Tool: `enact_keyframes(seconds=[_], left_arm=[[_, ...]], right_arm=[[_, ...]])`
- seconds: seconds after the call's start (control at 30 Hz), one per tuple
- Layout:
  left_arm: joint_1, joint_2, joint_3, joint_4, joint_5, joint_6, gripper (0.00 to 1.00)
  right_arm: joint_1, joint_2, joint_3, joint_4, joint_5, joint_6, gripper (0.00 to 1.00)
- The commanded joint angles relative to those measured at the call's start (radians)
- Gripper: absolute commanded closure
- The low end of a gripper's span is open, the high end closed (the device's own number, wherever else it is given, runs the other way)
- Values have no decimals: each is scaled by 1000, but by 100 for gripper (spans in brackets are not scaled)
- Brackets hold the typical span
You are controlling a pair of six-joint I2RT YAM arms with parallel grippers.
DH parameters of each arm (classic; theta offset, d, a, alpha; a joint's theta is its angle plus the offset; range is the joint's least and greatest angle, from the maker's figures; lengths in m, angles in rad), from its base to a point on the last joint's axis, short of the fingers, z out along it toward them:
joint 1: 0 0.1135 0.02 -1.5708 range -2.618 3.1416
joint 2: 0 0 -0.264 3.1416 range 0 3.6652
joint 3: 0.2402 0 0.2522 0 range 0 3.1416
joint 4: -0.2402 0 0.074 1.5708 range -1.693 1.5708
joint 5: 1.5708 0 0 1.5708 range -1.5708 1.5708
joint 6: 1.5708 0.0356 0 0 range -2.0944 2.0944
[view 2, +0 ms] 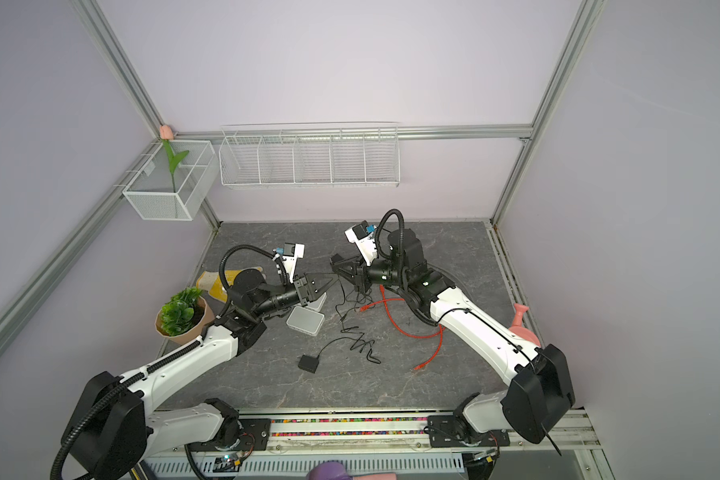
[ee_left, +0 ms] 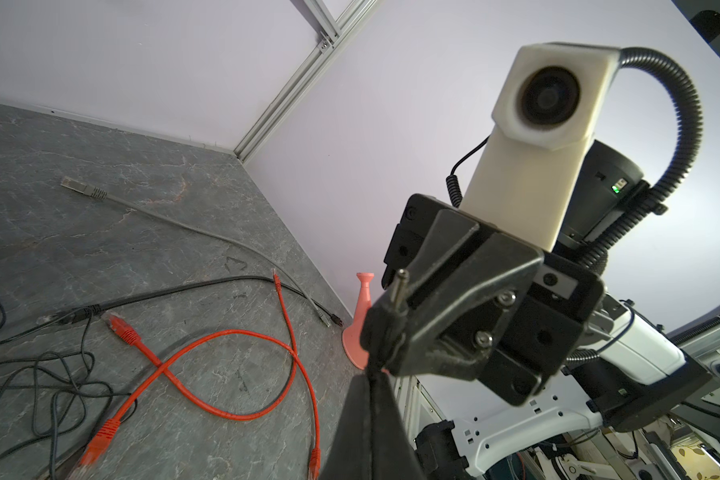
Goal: Insert the plug into the switch port
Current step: 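Grasp the barrel plug's cord with the right gripper beside the left gripper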
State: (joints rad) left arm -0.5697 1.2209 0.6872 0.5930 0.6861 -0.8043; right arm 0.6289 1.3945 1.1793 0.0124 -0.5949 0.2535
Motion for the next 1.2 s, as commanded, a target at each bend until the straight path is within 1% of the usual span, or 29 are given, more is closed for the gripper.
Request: enact_keyframes(seconds=[0.0, 0.03, 0.1, 0.17, 0.27, 0.33, 0.4, 0.57, 0.83, 1.07, 1.17], left_arm=[[2, -22, -9, 8, 16, 4, 100], [1, -24, -9, 8, 16, 4, 100], [2, -26, -10, 6, 16, 3, 100], [2, -27, -9, 7, 16, 3, 100], [3, -26, -9, 7, 16, 4, 100], [1, -26, -8, 8, 18, 2, 100], [2, -24, -8, 10, 20, 1, 100], [2, -25, -6, 10, 24, 1, 100], [3, -27, -8, 8, 25, 4, 100], [3, -31, -6, 5, 27, 5, 100], [4, -32, -7, 3, 27, 5, 100]], right_arm=[[-5, 0, 31, -24, -2, -19, 81], [-5, 0, 32, -28, -3, -23, 78], [-5, 0, 34, -31, -5, -24, 76], [-6, 0, 35, -33, -5, -24, 77], [-6, 1, 36, -28, -6, -23, 82], [-5, 1, 36, -27, -7, -22, 83], [-4, 4, 36, -27, -9, -23, 80], [-3, 6, 37, -21, -5, -22, 77], [-1, 15, 43, -15, -12, -22, 76], [2, 20, 46, -15, -17, -23, 79], [4, 22, 48, -15, -19, -23, 83]])
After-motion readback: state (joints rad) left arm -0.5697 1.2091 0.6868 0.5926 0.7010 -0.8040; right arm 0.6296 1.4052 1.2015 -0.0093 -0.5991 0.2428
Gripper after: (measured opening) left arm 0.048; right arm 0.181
